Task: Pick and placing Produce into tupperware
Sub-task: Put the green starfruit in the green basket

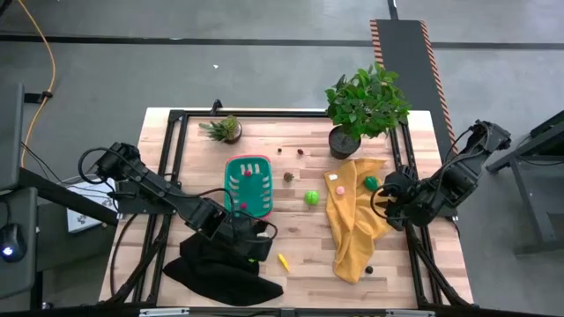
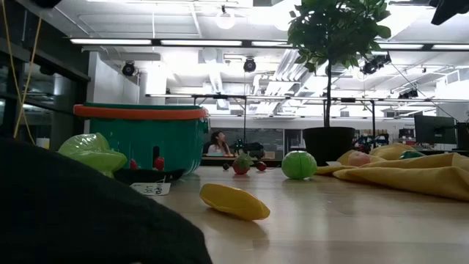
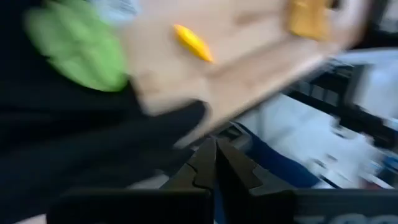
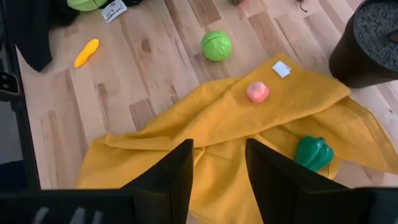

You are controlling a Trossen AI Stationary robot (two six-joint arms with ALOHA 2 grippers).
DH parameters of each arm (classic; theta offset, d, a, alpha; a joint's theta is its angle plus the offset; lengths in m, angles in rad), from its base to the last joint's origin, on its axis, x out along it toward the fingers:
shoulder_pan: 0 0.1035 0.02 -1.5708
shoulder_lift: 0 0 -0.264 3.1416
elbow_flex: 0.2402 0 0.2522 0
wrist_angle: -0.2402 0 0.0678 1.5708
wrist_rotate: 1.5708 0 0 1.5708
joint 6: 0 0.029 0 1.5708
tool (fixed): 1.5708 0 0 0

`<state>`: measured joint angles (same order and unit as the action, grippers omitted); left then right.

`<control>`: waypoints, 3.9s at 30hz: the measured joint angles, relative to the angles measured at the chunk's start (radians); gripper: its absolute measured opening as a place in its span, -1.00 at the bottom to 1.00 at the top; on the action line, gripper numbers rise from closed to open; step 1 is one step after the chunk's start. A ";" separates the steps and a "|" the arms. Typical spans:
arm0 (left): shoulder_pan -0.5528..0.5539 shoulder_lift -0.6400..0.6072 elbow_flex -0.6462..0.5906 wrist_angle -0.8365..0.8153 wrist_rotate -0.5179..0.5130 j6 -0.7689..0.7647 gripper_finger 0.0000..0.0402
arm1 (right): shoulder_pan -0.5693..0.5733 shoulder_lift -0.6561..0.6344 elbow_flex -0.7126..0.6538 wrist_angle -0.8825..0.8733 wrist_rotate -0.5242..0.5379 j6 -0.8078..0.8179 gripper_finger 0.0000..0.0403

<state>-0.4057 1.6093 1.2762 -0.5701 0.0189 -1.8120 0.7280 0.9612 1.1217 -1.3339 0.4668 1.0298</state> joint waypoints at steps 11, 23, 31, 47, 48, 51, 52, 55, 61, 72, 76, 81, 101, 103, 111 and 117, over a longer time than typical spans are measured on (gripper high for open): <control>0.000 0.004 0.308 -0.219 -0.156 0.071 -1.00 | -0.002 0.000 0.000 -0.001 0.015 -0.016 -0.32; 0.029 0.287 0.744 -0.671 -0.170 0.144 -1.00 | -0.002 0.000 0.001 0.006 0.030 -0.019 -0.32; 0.034 0.411 0.757 -0.817 -0.101 0.050 -1.00 | 0.003 0.001 0.001 0.015 0.029 -0.021 -0.32; 0.072 0.496 0.758 -0.867 -0.071 0.098 -0.70 | 0.005 0.001 0.001 0.025 0.029 -0.070 -0.32; 0.072 0.498 0.758 -0.865 -0.071 0.095 -0.64 | 0.005 0.001 0.001 0.025 0.029 -0.070 -0.32; 0.073 0.507 0.758 -0.850 -0.077 0.088 -0.49 | 0.005 0.001 0.001 0.025 0.029 -0.070 -0.32; 0.073 0.509 0.758 -0.846 -0.079 0.087 -0.46 | 0.005 0.001 0.001 0.025 0.029 -0.070 -0.32; 0.081 0.508 0.758 -0.856 -0.086 0.075 -0.40 | 0.005 0.001 0.001 0.025 0.031 -0.071 -0.32; 0.093 0.508 0.758 -0.953 -0.090 0.013 -0.32 | 0.005 0.001 0.001 0.035 0.038 -0.094 -0.32; 0.082 0.509 0.695 -0.939 -0.032 -0.029 -0.09 | 0.005 0.001 0.001 0.041 0.039 -0.097 -0.32; 0.083 0.506 0.647 -0.876 0.014 -0.032 -0.07 | 0.005 0.001 0.001 0.041 0.040 -0.097 -0.32; 0.083 0.507 0.562 -0.775 0.025 -0.075 -0.09 | 0.005 0.001 0.001 0.042 0.040 -0.097 -0.32; 0.078 0.507 0.435 -0.649 0.124 -0.133 0.34 | 0.005 0.000 0.001 0.076 0.039 -0.136 -0.32; 0.078 0.507 0.435 -0.650 0.122 -0.133 0.44 | 0.006 0.000 0.001 0.076 0.039 -0.141 -0.32; 0.079 0.507 0.435 -0.653 0.096 -0.130 0.56 | 0.005 0.000 0.000 0.076 0.039 -0.141 -0.32; 0.080 0.507 0.435 -0.666 0.074 -0.130 0.49 | 0.006 0.000 0.000 0.076 0.039 -0.149 -0.32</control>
<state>-0.3257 2.1166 1.7111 -1.2362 0.0926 -1.9416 0.7336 0.9615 1.1221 -1.2579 0.5060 0.8810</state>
